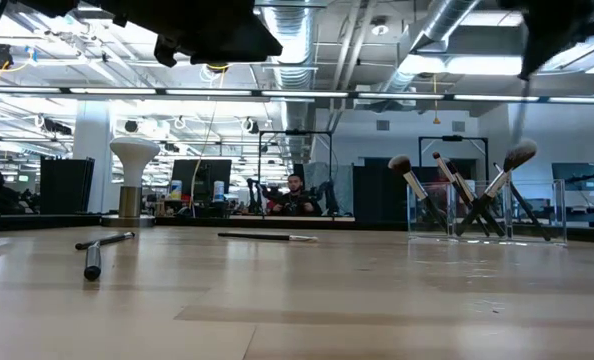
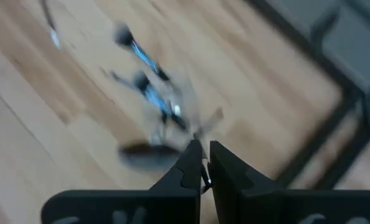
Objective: Pick & Place Makeup Supplies
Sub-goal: Put the black makeup brush into the transparent organizer
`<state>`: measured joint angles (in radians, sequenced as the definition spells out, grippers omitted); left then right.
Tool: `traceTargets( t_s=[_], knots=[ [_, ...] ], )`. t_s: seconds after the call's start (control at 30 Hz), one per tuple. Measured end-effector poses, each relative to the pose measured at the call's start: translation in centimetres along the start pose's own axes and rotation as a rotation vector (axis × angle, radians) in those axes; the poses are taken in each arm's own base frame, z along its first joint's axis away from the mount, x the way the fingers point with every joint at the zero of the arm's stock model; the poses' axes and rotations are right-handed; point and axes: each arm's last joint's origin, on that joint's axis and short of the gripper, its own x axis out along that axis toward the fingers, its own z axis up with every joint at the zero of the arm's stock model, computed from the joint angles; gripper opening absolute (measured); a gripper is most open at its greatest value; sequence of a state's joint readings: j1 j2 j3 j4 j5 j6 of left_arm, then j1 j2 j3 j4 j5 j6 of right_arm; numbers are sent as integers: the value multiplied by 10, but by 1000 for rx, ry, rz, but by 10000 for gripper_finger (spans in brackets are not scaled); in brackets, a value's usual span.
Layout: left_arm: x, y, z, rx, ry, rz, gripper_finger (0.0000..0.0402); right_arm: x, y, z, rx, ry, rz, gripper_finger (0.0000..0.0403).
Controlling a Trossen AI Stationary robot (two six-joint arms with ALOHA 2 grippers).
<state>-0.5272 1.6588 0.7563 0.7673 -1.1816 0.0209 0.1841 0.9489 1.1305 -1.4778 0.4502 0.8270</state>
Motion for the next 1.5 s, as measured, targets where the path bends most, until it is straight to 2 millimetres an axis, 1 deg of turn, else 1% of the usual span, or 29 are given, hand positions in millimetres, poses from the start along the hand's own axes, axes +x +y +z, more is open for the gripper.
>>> traceTargets(
  t_s=[0.1,0.27,0.47,0.57,0.67,0.9,1.13,1.33,1.5],
  knots=[
    [1,1,0,-2,1,4,131,3,-3,-6,57,102,-3,6],
    [1,1,0,-3,1,3,131,19,4,-12,56,121,0,6],
    [1,0,0,-3,0,1,131,50,16,-22,52,132,-15,8],
    [1,0,0,-2,0,1,131,64,21,-26,45,145,-30,19],
    [0,1,0,-4,-1,1,131,71,26,-27,57,146,-29,41],
    [0,1,1,-8,-2,2,131,79,33,-26,45,191,-40,92],
    [0,1,1,-8,-2,2,131,80,37,-23,61,158,-16,130],
    [0,1,1,-8,-2,2,131,79,46,-20,71,102,54,145],
    [0,1,1,-8,-2,2,131,79,47,-19,79,94,63,143]
  ],
)
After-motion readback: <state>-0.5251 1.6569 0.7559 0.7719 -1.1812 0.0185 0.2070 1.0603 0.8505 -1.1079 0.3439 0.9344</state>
